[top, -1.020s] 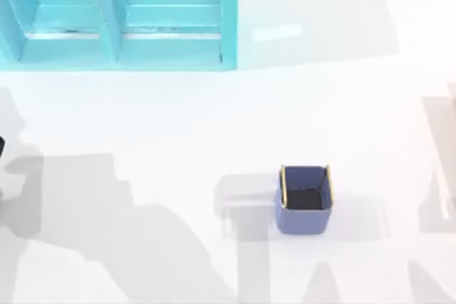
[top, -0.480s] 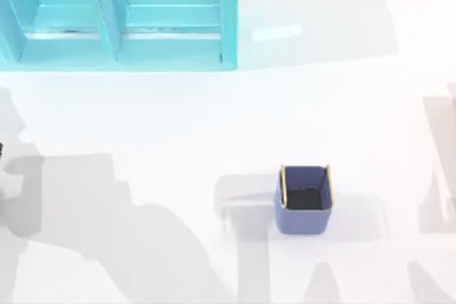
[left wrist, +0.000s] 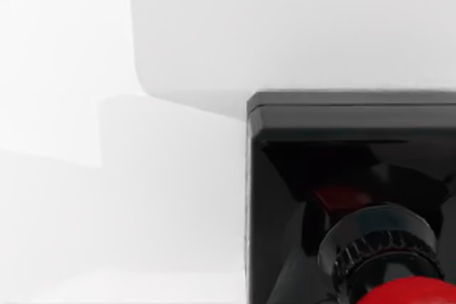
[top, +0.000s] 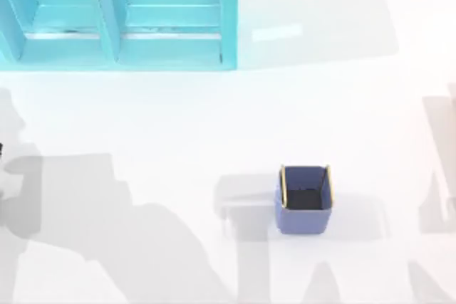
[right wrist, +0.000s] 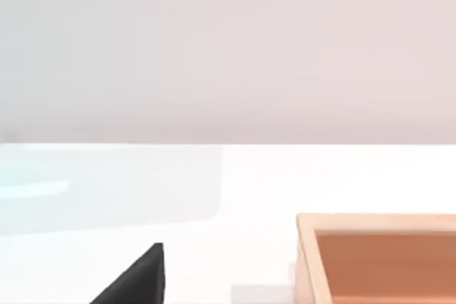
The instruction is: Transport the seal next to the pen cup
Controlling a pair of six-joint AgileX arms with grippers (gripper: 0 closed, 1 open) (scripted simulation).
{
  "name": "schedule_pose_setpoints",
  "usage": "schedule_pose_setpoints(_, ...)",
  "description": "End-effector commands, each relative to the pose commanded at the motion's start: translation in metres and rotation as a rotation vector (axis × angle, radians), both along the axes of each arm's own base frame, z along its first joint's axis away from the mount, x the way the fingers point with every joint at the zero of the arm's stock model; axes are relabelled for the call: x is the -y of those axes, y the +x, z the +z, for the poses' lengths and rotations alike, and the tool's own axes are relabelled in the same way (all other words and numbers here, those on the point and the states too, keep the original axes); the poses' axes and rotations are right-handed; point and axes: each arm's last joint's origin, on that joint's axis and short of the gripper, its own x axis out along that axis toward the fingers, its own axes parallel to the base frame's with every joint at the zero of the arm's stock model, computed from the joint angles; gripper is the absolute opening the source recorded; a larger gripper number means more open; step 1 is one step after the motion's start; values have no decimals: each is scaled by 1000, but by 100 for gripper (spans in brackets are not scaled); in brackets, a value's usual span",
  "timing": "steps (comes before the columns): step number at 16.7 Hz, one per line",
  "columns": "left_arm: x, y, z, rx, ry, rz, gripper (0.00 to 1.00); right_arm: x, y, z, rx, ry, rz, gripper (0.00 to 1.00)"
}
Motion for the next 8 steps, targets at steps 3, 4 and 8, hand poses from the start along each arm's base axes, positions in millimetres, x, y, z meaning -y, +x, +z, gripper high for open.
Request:
schedule_pose_setpoints(3,1,0,0,1,0,-3,0,0,0,0,0,0,0,100)
schedule_pose_setpoints(4,1,1,1,1,0,-2,0,0,0,0,0,0,0,100)
schedule_pose_setpoints(8,30,15,29,3,0,-1,0,0,0,0,0,0,0,100)
